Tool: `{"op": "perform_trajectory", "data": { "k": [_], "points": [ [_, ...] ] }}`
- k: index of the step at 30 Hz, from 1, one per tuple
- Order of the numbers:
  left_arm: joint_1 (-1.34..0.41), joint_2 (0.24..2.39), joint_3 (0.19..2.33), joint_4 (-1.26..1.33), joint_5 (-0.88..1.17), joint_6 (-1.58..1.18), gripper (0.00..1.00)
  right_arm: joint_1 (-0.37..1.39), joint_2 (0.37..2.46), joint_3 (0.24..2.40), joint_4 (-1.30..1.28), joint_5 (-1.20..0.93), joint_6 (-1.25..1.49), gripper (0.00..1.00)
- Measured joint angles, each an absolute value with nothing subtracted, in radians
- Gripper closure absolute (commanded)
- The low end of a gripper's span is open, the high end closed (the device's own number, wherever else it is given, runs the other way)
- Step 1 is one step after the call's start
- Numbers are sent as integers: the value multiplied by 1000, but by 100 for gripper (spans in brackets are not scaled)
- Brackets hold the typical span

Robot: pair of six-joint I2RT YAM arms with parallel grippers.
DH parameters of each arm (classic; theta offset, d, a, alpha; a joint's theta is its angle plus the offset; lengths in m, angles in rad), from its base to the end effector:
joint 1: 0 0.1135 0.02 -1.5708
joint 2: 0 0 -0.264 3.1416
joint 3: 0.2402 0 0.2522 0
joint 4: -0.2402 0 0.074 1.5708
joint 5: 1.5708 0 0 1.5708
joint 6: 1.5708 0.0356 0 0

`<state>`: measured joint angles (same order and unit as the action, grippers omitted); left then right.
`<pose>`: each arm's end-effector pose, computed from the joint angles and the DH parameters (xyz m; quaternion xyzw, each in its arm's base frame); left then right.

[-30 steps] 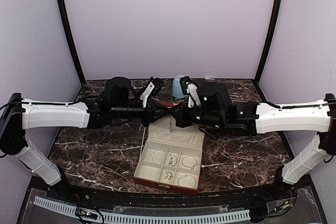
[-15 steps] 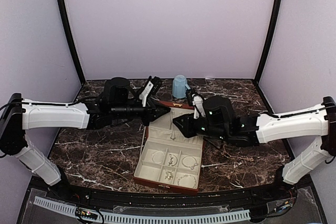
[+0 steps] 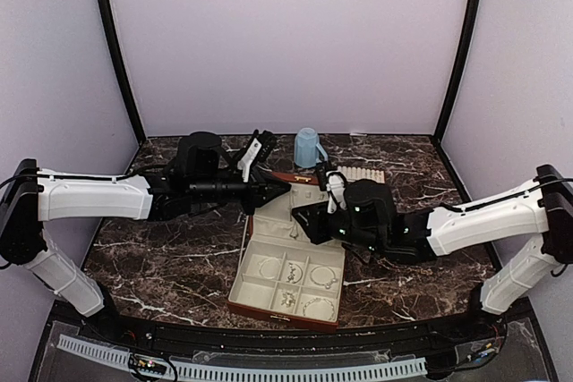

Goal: Organize the mixed jewelry
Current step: Pick up the necklace, then hang the necklace on the necklace hanger.

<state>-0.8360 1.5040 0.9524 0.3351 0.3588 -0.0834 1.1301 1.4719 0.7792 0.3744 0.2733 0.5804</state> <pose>0.2235 -0.2661 0.2766 0.3858 0.6721 -0.3982 0.4908 0.1467 0.2886 0.2321 -0.1410 0.7942 0.3658 0.4642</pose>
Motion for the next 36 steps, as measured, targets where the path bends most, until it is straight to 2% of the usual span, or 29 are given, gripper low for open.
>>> {"op": "perform_trajectory", "data": {
  "k": [23, 29, 36],
  "points": [
    [-836, 1503, 952, 335, 358, -83, 100, 1143, 1610, 791, 451, 357, 550, 88],
    [-836, 1499, 948, 335, 357, -83, 100, 1145, 1626, 806, 464, 359, 538, 100],
    [-836, 1489, 948, 335, 347, -83, 100, 1146, 1625, 808, 472, 368, 532, 100]
  ]
}}
